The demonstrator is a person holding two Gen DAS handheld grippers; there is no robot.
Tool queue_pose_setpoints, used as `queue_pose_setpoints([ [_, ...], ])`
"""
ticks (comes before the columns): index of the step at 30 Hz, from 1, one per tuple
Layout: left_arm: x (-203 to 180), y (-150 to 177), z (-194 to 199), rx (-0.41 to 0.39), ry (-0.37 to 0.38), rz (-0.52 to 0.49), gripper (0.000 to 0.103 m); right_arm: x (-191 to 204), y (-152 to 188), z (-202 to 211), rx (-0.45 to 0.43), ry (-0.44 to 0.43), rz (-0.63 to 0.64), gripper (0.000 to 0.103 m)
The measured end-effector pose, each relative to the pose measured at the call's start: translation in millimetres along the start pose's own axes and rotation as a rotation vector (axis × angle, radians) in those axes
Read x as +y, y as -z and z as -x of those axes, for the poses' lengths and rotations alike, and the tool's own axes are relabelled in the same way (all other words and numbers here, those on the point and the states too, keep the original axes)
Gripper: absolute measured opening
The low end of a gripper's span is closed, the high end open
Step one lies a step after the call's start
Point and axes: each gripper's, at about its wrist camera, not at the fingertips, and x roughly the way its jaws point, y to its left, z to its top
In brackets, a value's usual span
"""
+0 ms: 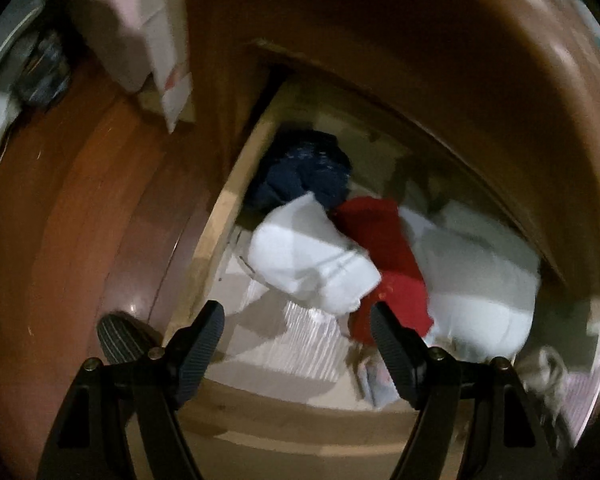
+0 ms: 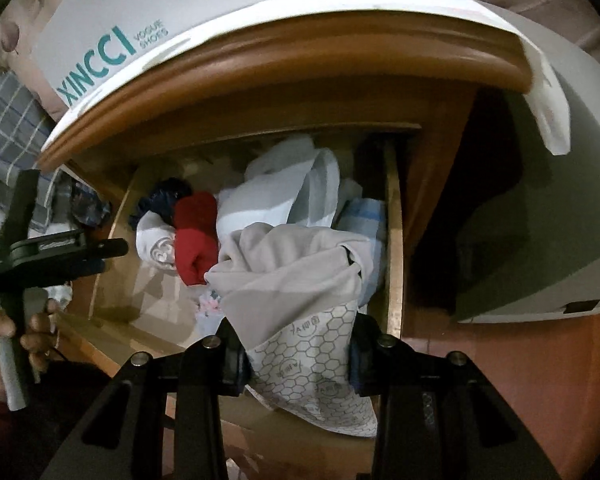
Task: Take underwear out of drawer
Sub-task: 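Grasp the grey hexagon-print cloth with the right gripper while the left gripper reaches into the drawer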
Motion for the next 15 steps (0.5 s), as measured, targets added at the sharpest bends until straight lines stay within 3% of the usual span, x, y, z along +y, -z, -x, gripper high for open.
queue_pose_setpoints([
  [7, 19, 2, -19, -0.014, 0.063, 0.346, 0.077, -11, 3, 4, 0.006, -0.038, -0.035, 0.034],
  [10, 21, 0, -21, -0.04, 0.097, 0.436, 0.077, -10, 2, 5, 0.008, -0.052, -0.035, 0.034],
  [15, 17, -10, -32, -0.027, 0.118, 0.502, 0.077, -12, 2, 7, -0.002, -0.065, -0.045, 0.034],
])
